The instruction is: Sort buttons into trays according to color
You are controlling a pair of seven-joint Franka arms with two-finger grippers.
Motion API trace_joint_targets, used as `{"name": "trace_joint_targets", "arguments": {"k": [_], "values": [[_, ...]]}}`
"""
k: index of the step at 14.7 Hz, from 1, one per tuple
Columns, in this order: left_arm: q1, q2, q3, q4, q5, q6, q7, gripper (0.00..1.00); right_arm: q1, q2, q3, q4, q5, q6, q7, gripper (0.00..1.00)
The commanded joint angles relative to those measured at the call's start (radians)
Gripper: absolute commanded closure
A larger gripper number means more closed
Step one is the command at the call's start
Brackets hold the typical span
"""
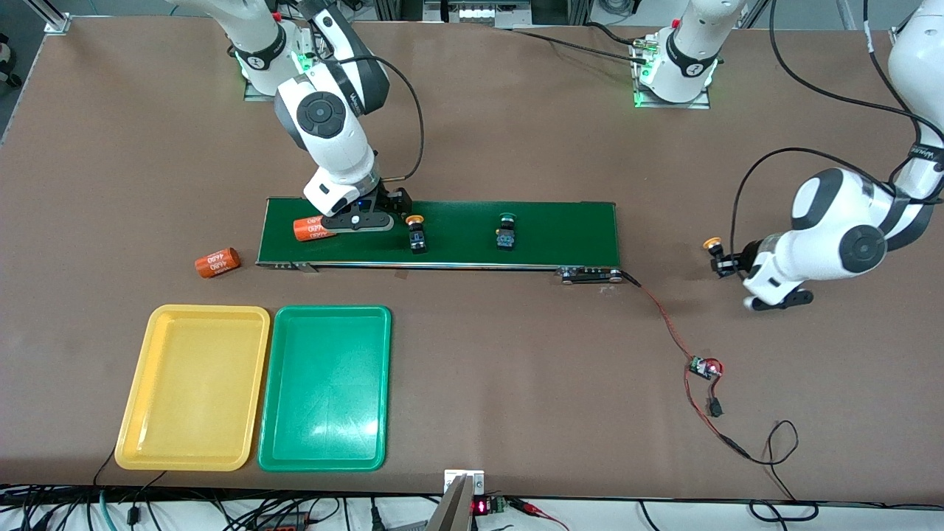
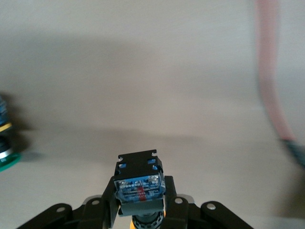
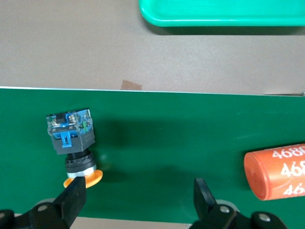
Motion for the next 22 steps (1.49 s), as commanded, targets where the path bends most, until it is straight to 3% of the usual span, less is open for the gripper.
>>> {"name": "trace_joint_targets", "arguments": {"k": [1,4,6,11,15,19,21,22], "values": [[-0.17,-0.013,-0.01,0.082,-0.027,-0.066,-0.065,1.0,0.001,-0.001,0.003,0.013,0.001,-0.016,0.044,0.0],[-0.343,-0.012,-0.055,0.16,-0.027,-0.193,-0.248,1.0,0.007,0.021,0.003,0.013,-0.002,-0.014,0.048,0.0],[-0.423,-0.01,-0.056,0.168,-0.032,-0.199,-0.262,1.0,0.012,0.027,0.003,0.018,-0.002,-0.01,0.05,0.0],[-0.522,0.033,-0.044,0.152,-0.033,-0.141,-0.268,1.0,0.011,0.033,0.003,0.033,-0.002,-0.013,0.05,0.0],[-0.525,0.033,-0.024,0.139,-0.027,-0.135,-0.264,1.0,0.014,0.039,0.003,0.035,-0.002,-0.01,0.05,0.0],[-0.53,0.048,0.0,0.139,-0.026,-0.107,-0.256,0.99,0.011,0.116,0.003,0.053,-0.005,0.042,0.048,0.0],[-0.53,0.063,0.004,0.139,-0.026,-0.09,-0.262,0.9,0.009,0.156,0.003,0.084,-0.005,0.061,0.048,0.0],[-0.53,0.066,0.004,0.142,-0.026,-0.09,-0.265,0.63,0.009,0.171,0.003,0.101,-0.005,0.061,0.045,0.05]]}}
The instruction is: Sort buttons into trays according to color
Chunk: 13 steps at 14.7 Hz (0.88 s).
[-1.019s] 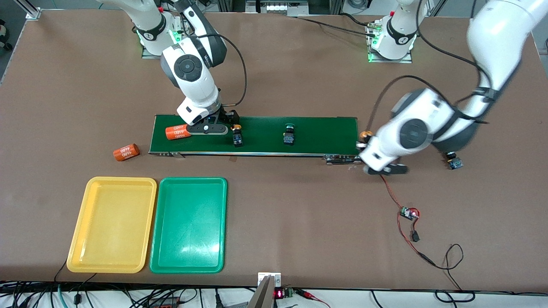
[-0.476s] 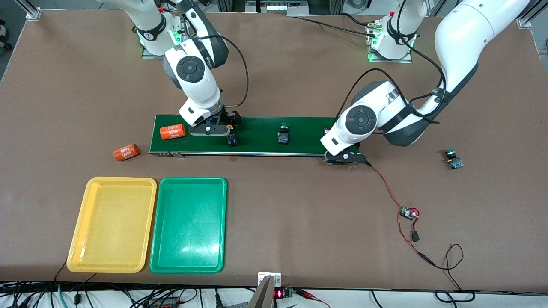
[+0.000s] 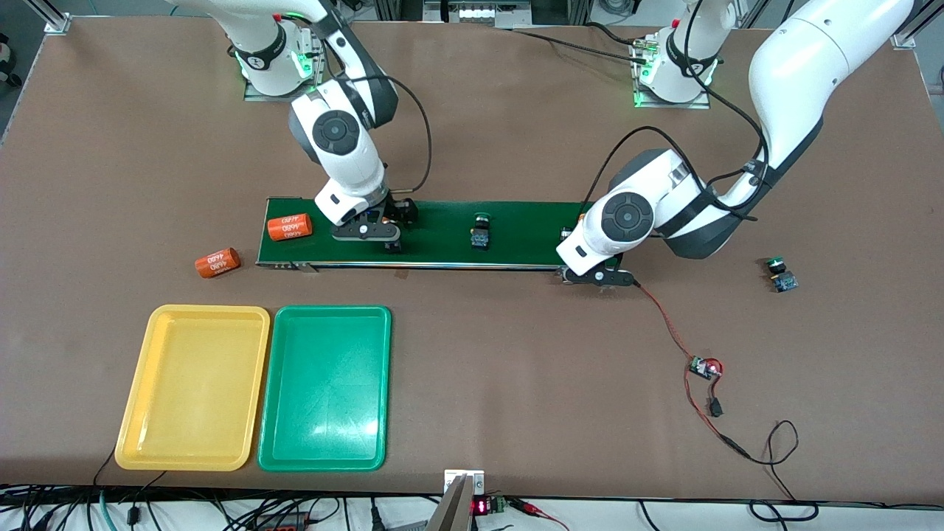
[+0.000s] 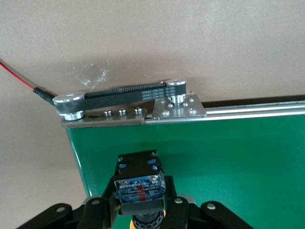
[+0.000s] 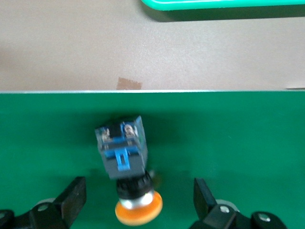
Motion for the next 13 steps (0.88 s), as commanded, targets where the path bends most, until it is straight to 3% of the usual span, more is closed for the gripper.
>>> {"name": "trace_joint_targets", "arguments": {"k": [1,3,5,7,10,13], "values": [[-0.006,0.015,0.007,0.009,-0.008,0.014,0.001,0.01,0.0,0.061,0.001,0.074,-0.006,0.004,0.01,0.19],[-0.006,0.014,0.0,0.01,-0.014,0.013,-0.001,0.0,-0.007,0.063,0.001,0.083,-0.006,0.001,-0.002,0.63],[0.0,0.005,-0.012,0.015,-0.017,0.005,0.001,0.0,-0.016,0.051,-0.007,0.097,-0.006,-0.042,-0.005,0.91],[0.043,-0.015,-0.045,0.022,-0.015,-0.006,0.004,0.0,-0.036,0.037,-0.008,0.178,-0.006,-0.175,-0.009,1.0],[0.199,-0.023,-0.079,0.022,-0.015,-0.009,0.018,0.0,-0.082,0.043,-0.008,0.369,-0.006,-0.399,-0.06,1.0],[0.345,-0.024,-0.102,0.022,-0.014,-0.013,0.018,0.0,-0.171,0.045,-0.008,0.442,-0.008,-0.435,-0.189,0.99]]}}
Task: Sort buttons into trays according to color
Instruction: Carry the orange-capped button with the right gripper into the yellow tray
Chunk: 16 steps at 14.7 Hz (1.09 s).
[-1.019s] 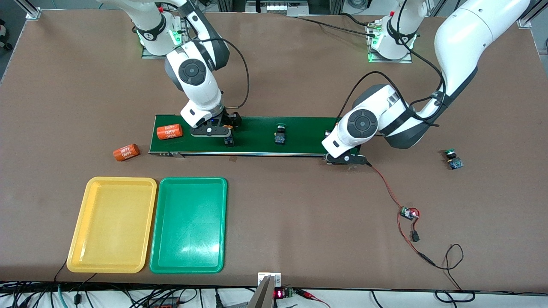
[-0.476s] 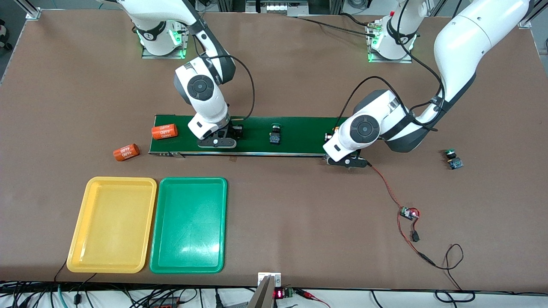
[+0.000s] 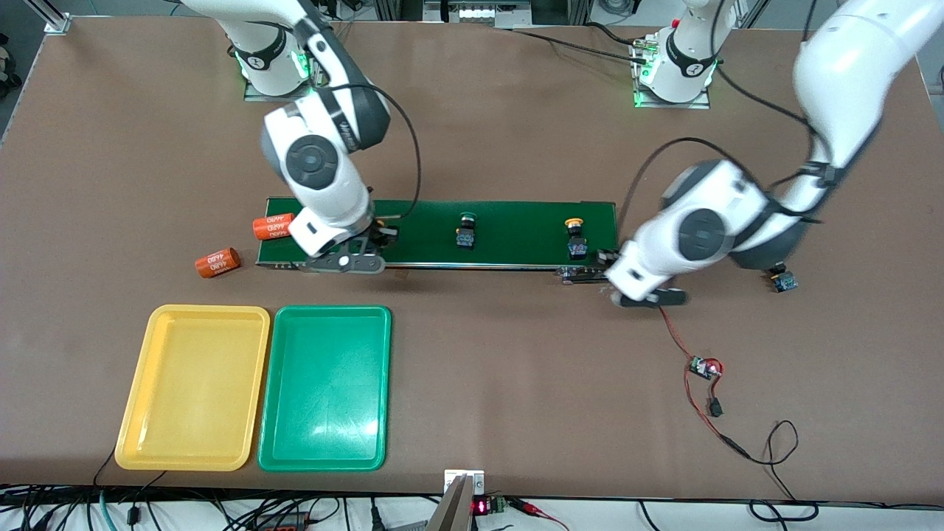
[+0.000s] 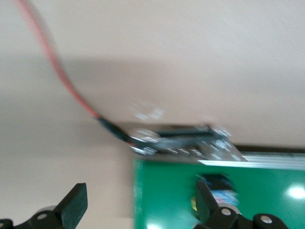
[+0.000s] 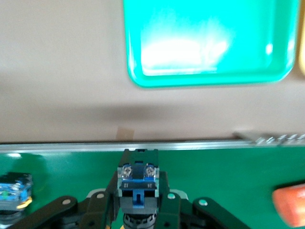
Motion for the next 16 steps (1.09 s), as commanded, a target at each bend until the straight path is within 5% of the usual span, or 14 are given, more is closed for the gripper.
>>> {"name": "trace_joint_targets", "arguments": {"k": [1,4,9,16], "values": [[0.137,-0.013,-0.031,-0.01,-0.008,-0.027,0.012,0.0,-0.1,0.016,0.01,0.06,-0.014,-0.033,-0.12,0.98],[0.208,-0.003,0.005,0.028,0.024,-0.03,0.017,0.0,-0.22,0.036,0.011,0.074,0.002,-0.022,-0.275,0.98],[0.208,-0.003,0.203,0.108,0.027,-0.019,0.274,0.0,-0.375,0.155,0.011,0.158,0.001,-0.011,-0.523,0.98],[0.217,0.007,0.342,0.117,0.026,-0.007,0.412,0.0,-0.461,0.332,0.01,0.226,-0.013,0.26,-0.689,0.97]]}}
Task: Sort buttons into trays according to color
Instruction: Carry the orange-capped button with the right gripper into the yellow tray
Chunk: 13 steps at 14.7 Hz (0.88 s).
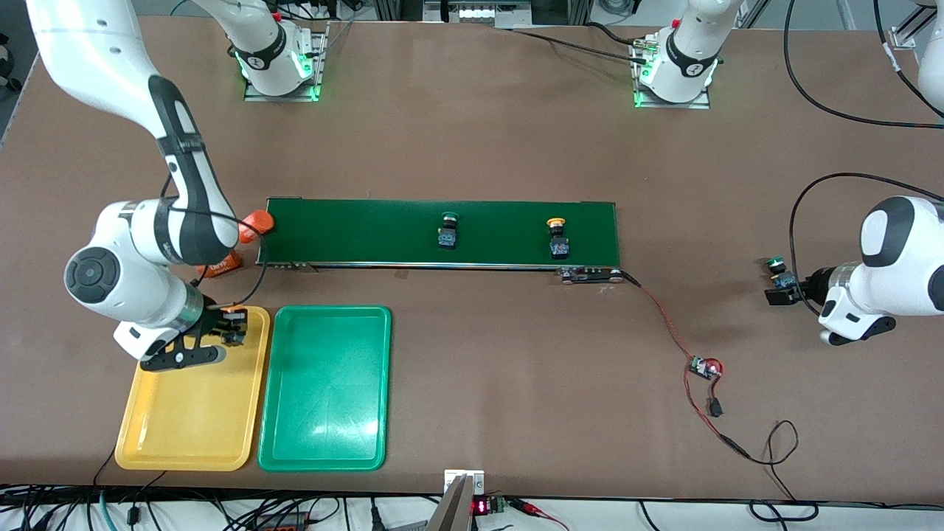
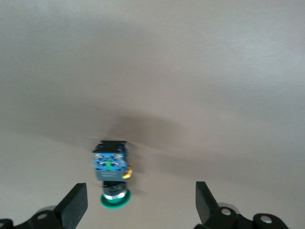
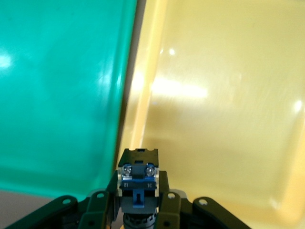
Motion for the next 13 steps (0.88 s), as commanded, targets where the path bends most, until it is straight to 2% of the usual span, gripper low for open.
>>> {"name": "trace_joint_targets", "arguments": {"k": [1,4,5,6,7,8,9,10,13], "values": [[0.006,0.004,0.024,0.012,0.007,-0.001,0.073,0.0,-0.03,0.093,0.007,0.073,-0.027,0.101,-0.054,0.97],[0.026,0.017,0.025,0.006,0.009,0.001,0.107,0.0,-0.037,0.141,-0.01,0.116,-0.081,0.108,-0.066,0.97],[0.033,0.026,0.025,0.001,0.009,0.007,0.11,0.0,-0.047,0.142,-0.01,0.116,-0.081,0.109,-0.07,0.92],[0.043,0.036,0.025,-0.012,0.01,0.015,0.11,0.0,-0.048,0.147,-0.01,0.116,-0.081,0.109,-0.069,0.7],[0.052,0.039,0.025,-0.031,0.013,0.036,0.11,0.0,-0.047,0.147,-0.01,0.116,-0.078,0.108,-0.069,0.6],[0.061,0.039,0.025,-0.058,0.013,0.068,0.11,0.0,-0.045,0.147,-0.01,0.116,-0.072,0.108,-0.058,0.27],[0.061,0.037,0.028,-0.072,0.015,0.087,0.108,0.0,-0.047,0.145,-0.01,0.116,-0.069,0.108,-0.055,0.1],[0.067,0.037,0.029,-0.078,0.018,0.091,0.11,0.0,-0.047,0.144,-0.01,0.116,-0.069,0.106,-0.061,0.0],[0.067,0.039,0.029,-0.088,0.021,0.098,0.11,0.0,-0.036,0.119,0.002,0.082,-0.067,0.061,-0.057,0.0]]}}
